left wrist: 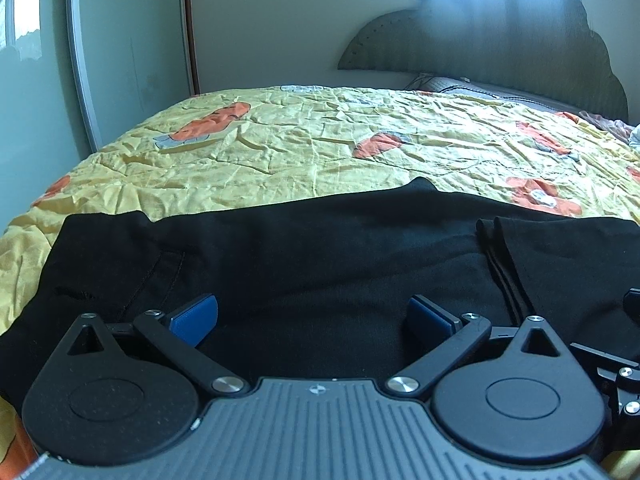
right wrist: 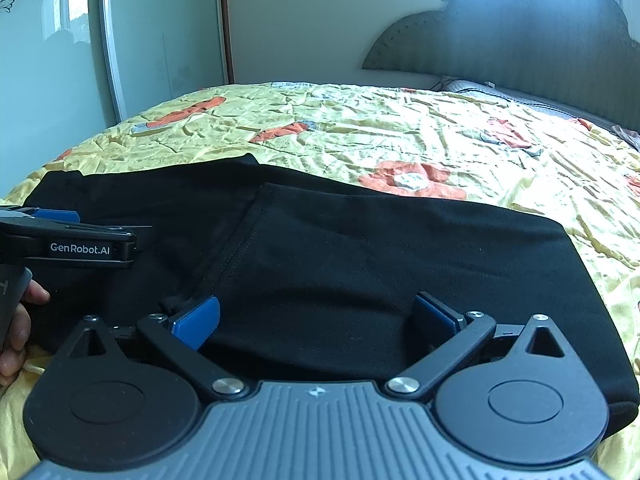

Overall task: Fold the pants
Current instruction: 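Lower both open grippers onto the folded black trousers side by side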

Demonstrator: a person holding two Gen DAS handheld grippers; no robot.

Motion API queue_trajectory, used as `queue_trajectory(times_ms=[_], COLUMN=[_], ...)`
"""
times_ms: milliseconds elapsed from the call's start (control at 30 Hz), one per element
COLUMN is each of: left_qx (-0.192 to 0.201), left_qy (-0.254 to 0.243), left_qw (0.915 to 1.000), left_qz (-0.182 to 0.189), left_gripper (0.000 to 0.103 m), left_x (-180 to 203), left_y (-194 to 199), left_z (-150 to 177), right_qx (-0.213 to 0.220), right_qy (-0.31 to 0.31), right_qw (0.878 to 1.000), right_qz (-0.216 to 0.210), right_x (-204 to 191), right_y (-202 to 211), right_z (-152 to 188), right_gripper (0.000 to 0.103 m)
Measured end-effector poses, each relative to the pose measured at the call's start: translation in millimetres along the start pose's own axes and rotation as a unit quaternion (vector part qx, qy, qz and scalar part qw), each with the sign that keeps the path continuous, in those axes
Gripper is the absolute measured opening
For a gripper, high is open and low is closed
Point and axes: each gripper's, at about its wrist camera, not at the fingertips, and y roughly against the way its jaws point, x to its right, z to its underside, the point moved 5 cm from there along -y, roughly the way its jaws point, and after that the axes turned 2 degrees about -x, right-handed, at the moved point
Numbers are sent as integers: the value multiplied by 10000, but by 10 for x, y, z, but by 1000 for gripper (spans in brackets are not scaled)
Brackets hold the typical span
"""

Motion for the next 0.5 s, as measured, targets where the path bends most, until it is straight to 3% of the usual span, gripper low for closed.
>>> queue_trajectory(times_ms=[500], left_qx=[8], left_qy=[10], left_qw=[10000], left_qz=[16], left_gripper=[102], left_x=[-4], left_y=[13], left_z=[8], right_qx=[9], right_qy=[48], right_qw=[10000], right_qz=[64], right_x=[-22], right_y=[1], right_z=[0], right_gripper=[103])
